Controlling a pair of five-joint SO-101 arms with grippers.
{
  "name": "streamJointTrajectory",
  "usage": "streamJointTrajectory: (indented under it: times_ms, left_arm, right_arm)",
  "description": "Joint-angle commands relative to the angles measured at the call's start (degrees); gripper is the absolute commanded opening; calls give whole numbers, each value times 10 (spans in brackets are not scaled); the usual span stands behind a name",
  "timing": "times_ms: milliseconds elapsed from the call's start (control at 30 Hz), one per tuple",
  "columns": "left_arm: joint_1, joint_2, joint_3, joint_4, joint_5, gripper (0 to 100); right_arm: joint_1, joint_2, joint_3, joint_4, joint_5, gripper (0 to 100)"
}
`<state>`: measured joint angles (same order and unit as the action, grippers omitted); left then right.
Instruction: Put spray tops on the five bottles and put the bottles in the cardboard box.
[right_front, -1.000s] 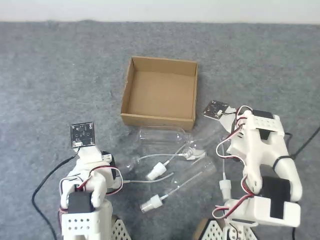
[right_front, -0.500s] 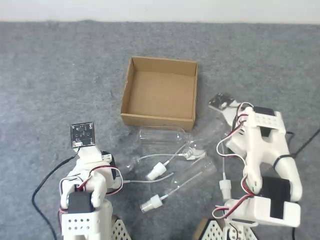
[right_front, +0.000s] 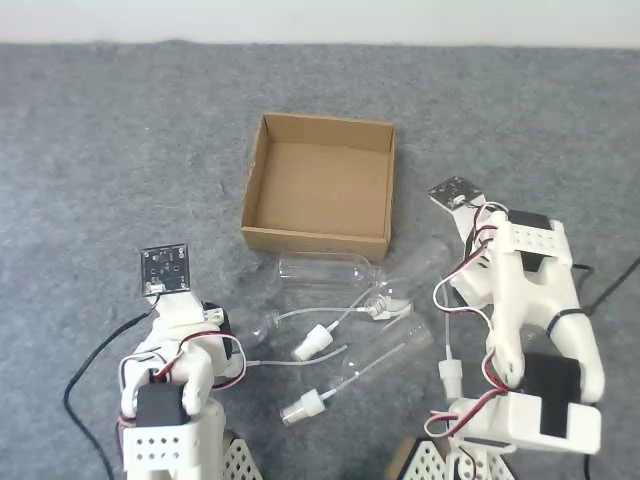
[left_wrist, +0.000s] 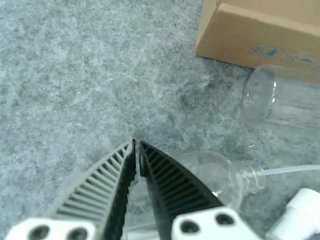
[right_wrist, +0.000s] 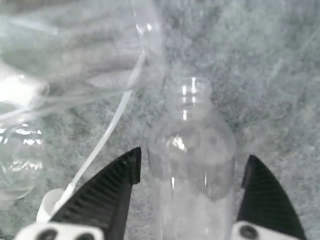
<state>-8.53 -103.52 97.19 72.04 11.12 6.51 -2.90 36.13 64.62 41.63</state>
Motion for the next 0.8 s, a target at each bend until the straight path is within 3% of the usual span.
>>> streamJointTrajectory:
  times_ms: [0,233,433,767]
  left_arm:
    - [-3,-8,-7,3,-3,13]
    - [-3,-8,-7,3,-3,13]
    - [-3,-8,-7,3,-3,13]
    - [-3,-8,-7,3,-3,13]
  right_arm:
    - [-1,-36,-33,7,11,301]
    - [-7,-36,-33,-9,34,299]
    - [-8,-36,-33,-21,35,219]
    - [-20,-36,-33,-20,35,216]
